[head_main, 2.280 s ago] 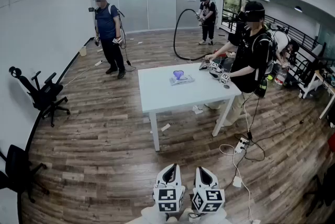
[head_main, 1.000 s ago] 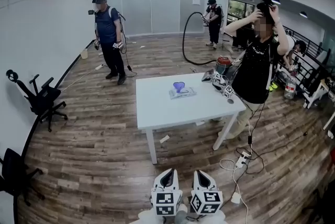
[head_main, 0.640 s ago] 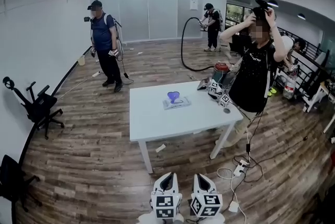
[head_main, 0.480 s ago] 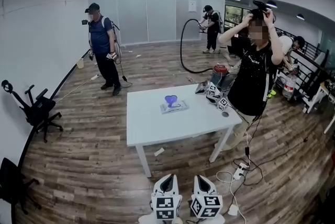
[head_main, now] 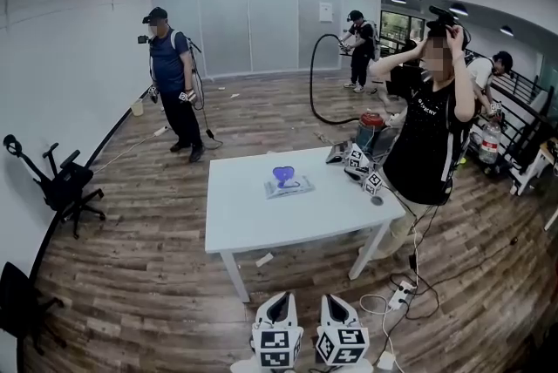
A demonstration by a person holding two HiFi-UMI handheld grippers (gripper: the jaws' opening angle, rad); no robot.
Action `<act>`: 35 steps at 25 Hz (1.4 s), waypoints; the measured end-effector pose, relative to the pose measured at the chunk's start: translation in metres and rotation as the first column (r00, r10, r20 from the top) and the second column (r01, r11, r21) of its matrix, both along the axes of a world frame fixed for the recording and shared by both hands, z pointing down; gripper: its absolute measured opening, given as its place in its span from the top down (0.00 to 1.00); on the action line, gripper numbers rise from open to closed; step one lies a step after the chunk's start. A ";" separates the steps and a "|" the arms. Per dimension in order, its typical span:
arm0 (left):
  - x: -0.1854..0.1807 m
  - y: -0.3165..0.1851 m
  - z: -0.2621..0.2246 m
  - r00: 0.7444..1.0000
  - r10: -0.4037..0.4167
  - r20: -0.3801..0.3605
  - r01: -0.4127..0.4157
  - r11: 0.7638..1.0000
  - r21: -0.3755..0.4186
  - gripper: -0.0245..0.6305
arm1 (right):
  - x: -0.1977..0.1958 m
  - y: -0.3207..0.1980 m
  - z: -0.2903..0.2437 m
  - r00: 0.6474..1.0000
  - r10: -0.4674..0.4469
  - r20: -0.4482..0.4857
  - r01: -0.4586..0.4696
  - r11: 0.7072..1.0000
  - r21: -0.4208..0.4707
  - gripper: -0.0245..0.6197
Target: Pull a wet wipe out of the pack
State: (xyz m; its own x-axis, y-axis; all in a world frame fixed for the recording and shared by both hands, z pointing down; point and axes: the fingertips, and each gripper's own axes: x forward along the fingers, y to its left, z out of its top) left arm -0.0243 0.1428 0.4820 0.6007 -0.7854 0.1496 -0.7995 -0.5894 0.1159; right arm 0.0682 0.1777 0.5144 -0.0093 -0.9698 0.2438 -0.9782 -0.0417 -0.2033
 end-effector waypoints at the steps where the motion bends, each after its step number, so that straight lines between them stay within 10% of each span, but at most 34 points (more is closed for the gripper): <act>1: 0.001 -0.002 0.002 1.000 -0.003 0.001 0.003 1.000 -0.003 0.97 | 0.001 -0.002 0.001 1.000 -0.005 0.000 0.005 1.000 -0.002 0.95; 35: 0.029 -0.090 0.019 0.999 -0.030 0.029 0.030 0.999 -0.016 0.97 | 0.033 -0.091 0.023 1.000 -0.019 0.006 0.019 0.998 -0.060 0.95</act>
State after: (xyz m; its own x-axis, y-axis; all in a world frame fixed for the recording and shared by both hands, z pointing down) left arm 0.0045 0.0528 0.5009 0.5722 -0.8002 0.1795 -0.8199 -0.5634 0.1019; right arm 0.1011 0.0866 0.5375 -0.0291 -0.9531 0.3012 -0.9778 -0.0354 -0.2064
